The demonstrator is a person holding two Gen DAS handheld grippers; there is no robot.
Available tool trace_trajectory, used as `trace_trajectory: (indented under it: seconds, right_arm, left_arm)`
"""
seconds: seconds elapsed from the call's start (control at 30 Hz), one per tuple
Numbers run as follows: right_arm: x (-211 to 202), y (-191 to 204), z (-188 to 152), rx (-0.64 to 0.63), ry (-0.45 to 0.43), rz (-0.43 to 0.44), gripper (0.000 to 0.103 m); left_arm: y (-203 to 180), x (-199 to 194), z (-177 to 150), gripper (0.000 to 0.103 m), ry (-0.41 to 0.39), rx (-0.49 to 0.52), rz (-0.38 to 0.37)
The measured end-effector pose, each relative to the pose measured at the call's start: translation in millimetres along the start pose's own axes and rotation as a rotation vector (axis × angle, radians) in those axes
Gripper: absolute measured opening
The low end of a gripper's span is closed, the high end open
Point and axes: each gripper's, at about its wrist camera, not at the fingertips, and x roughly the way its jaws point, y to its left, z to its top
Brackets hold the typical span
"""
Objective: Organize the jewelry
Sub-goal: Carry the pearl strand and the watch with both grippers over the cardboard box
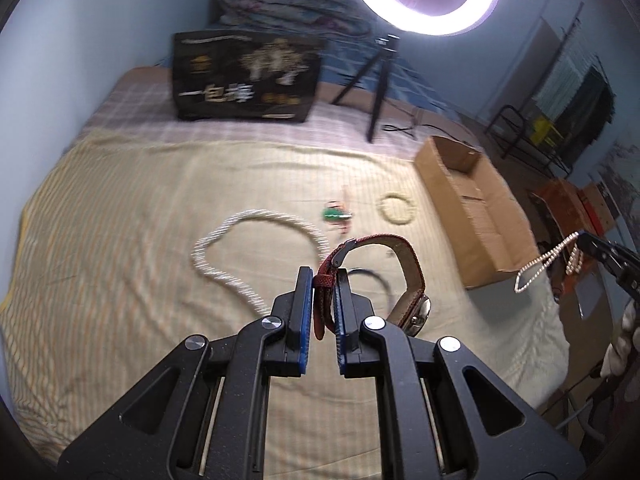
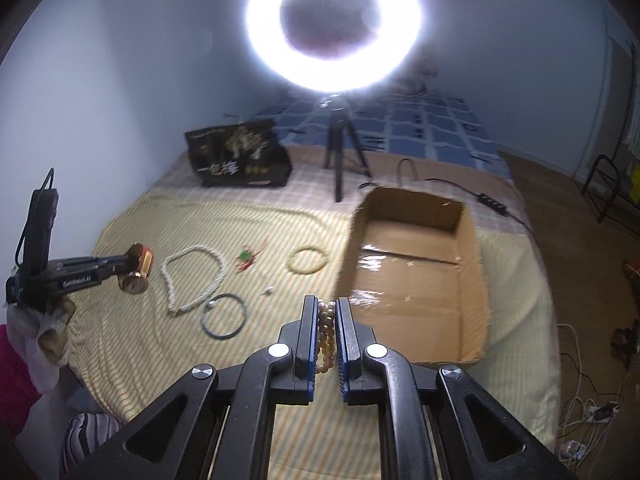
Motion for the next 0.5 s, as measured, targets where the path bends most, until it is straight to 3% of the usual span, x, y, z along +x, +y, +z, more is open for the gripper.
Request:
trace_trajectory:
  seconds: [0.5]
  right_arm:
    - [9.7,-68.5,10.6,0.068,-0.024,-0.084,0.006]
  left_arm:
    - [-113.8,47.7,27.9,0.008,0.026,0.108,-0.111]
